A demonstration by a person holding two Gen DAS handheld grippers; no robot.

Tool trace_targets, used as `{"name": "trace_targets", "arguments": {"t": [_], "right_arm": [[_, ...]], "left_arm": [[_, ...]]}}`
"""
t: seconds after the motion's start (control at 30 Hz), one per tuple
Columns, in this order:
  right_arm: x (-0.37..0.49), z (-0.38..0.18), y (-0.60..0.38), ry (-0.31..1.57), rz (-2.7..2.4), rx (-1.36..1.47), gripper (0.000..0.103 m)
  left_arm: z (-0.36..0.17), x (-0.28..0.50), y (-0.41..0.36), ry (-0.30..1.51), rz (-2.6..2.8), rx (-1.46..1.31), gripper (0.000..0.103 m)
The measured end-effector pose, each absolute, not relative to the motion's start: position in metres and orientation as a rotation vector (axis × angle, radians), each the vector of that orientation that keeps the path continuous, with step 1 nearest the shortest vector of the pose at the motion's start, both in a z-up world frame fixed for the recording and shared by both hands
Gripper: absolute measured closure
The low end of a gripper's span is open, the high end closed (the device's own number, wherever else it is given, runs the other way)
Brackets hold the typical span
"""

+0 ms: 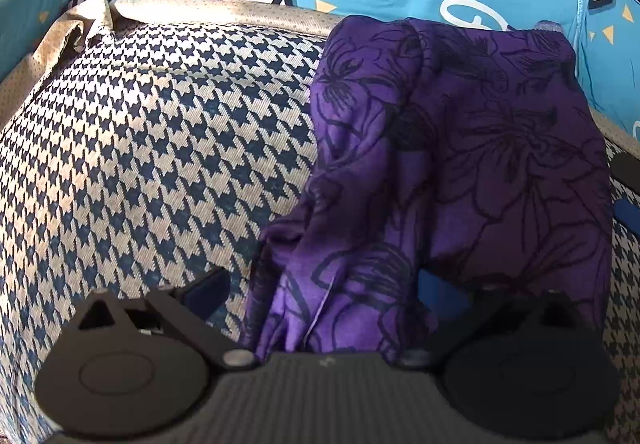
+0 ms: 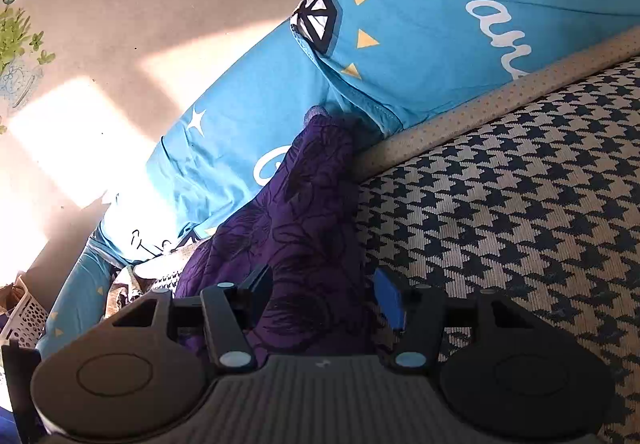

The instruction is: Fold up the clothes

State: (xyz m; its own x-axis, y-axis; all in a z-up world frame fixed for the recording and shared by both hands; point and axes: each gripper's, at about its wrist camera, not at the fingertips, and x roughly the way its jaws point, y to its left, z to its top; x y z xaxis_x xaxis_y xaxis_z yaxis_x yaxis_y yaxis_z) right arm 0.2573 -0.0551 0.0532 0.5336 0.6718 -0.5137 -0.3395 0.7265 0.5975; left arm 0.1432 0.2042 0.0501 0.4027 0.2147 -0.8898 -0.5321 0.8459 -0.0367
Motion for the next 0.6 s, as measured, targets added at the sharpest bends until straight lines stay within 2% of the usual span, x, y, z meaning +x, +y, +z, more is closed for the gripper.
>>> {"name": "trace_targets", "arguments": {"t": [0.1,0.23,0.6], "right_arm": [[0.264,0.05,-0.053,0.804,0.631,0.469,0.045],[0.272,0.046,-0.049,0.802,0.636,0.466,0.037],[0.293,0.035,-0.039,0.82,0.679,0.493,0.034]], "left_arm": [[0.047,0.143,0.208,1.068,0.486,-0.362,0.0],[0.045,0.145,0.208,1.073,0.491,-0.36,0.0],[0.043,0.144,0.208,1.066,0.5,-0.368,0.0]]}}
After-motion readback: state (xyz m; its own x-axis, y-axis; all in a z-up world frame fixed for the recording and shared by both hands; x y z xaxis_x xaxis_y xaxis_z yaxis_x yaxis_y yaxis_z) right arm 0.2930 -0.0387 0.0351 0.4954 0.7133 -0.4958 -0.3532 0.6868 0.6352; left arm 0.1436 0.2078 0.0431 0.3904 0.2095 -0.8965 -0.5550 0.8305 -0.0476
